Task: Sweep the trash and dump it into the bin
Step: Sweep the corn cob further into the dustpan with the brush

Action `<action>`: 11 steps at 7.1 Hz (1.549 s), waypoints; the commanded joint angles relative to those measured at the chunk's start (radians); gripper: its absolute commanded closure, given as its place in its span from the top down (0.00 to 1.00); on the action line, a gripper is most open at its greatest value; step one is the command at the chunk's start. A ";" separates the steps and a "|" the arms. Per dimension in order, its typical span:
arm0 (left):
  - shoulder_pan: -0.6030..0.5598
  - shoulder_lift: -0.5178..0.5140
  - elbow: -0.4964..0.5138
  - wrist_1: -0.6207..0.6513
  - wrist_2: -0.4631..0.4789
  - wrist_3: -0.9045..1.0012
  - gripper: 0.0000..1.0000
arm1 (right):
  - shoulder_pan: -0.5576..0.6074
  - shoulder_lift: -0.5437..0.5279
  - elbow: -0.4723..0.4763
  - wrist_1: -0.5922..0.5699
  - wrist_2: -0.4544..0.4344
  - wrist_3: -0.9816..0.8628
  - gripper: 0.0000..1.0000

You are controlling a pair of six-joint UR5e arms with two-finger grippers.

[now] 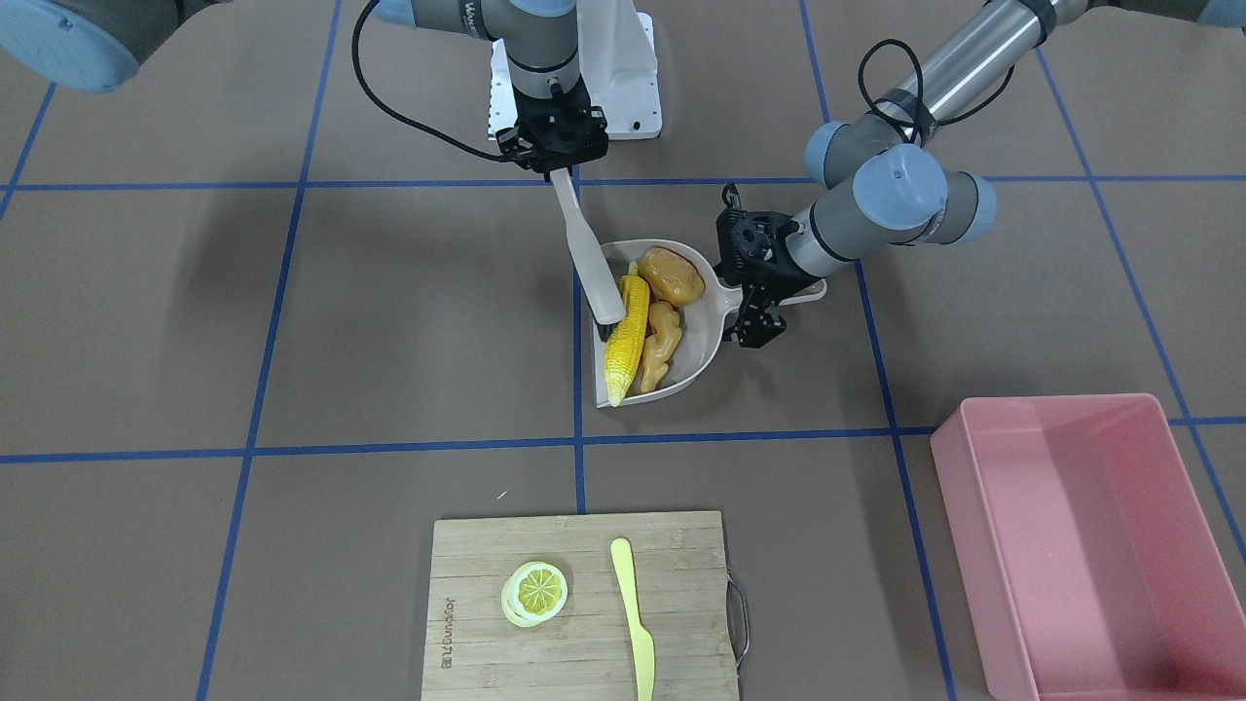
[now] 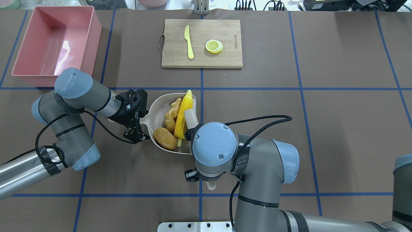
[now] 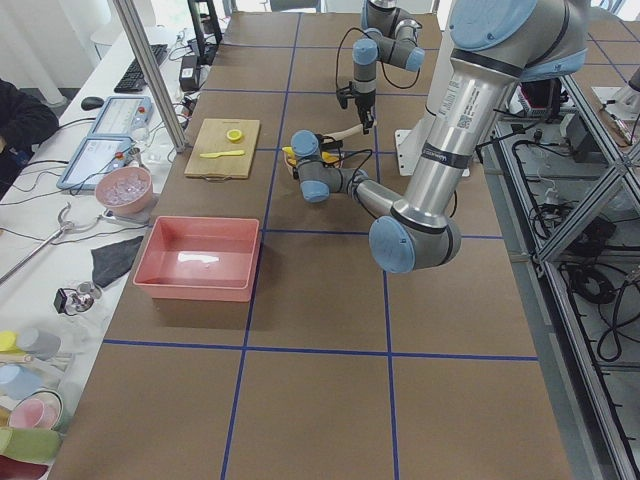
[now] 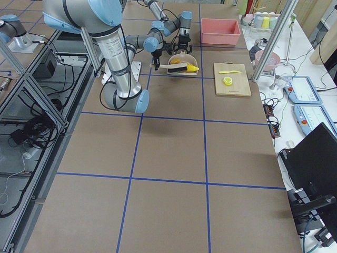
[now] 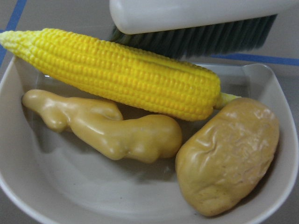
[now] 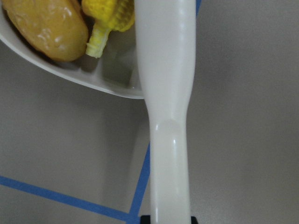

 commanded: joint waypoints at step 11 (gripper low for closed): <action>0.000 0.002 0.000 0.000 0.002 0.001 0.97 | 0.109 -0.084 0.077 -0.097 0.053 -0.075 0.00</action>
